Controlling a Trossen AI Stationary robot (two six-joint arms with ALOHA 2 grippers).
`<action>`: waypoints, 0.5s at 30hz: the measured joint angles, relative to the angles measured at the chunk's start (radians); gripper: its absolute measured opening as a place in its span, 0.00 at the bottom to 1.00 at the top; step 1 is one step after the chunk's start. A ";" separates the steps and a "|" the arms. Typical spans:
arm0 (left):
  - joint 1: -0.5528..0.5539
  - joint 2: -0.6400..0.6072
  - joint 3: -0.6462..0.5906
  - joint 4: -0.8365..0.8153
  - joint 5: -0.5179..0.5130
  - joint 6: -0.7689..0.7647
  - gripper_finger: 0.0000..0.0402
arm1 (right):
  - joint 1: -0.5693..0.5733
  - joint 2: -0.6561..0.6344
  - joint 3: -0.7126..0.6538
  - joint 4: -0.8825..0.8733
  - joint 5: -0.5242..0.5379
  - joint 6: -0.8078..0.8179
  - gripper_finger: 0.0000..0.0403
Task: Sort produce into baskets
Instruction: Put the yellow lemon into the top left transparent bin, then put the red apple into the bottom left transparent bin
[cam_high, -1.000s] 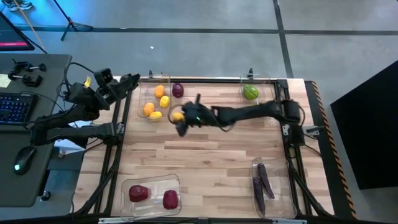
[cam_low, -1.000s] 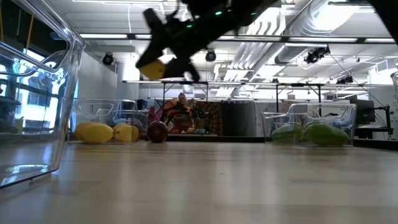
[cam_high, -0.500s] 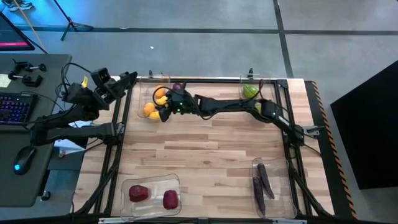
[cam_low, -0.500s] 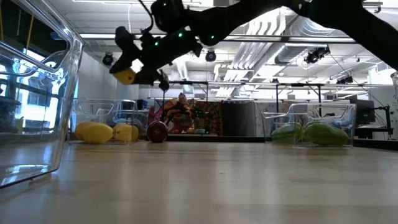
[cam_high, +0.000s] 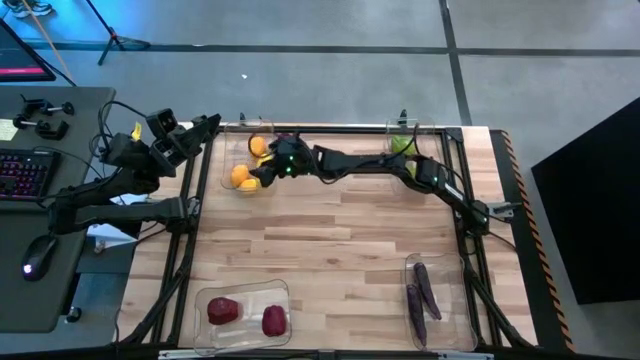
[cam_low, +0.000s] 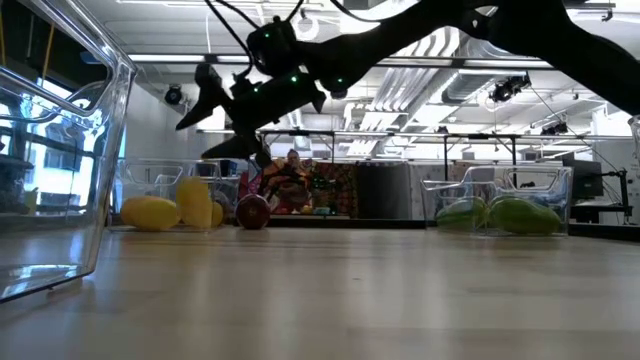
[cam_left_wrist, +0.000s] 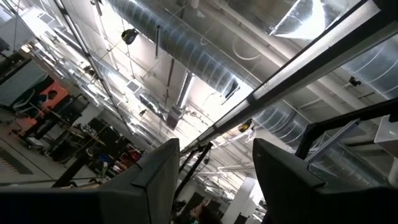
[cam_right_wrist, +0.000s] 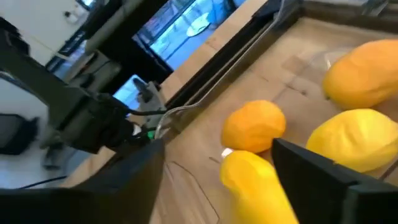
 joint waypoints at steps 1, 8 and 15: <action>0.000 0.000 0.000 0.000 0.000 0.000 0.47 | -0.005 0.000 0.000 -0.005 -0.019 0.002 0.75; 0.000 0.000 0.000 -0.001 -0.004 -0.033 0.47 | -0.057 -0.041 0.000 -0.048 -0.122 -0.066 0.98; -0.002 0.006 0.000 -0.023 -0.003 -0.035 0.47 | -0.138 -0.222 0.001 -0.390 -0.069 -0.316 0.97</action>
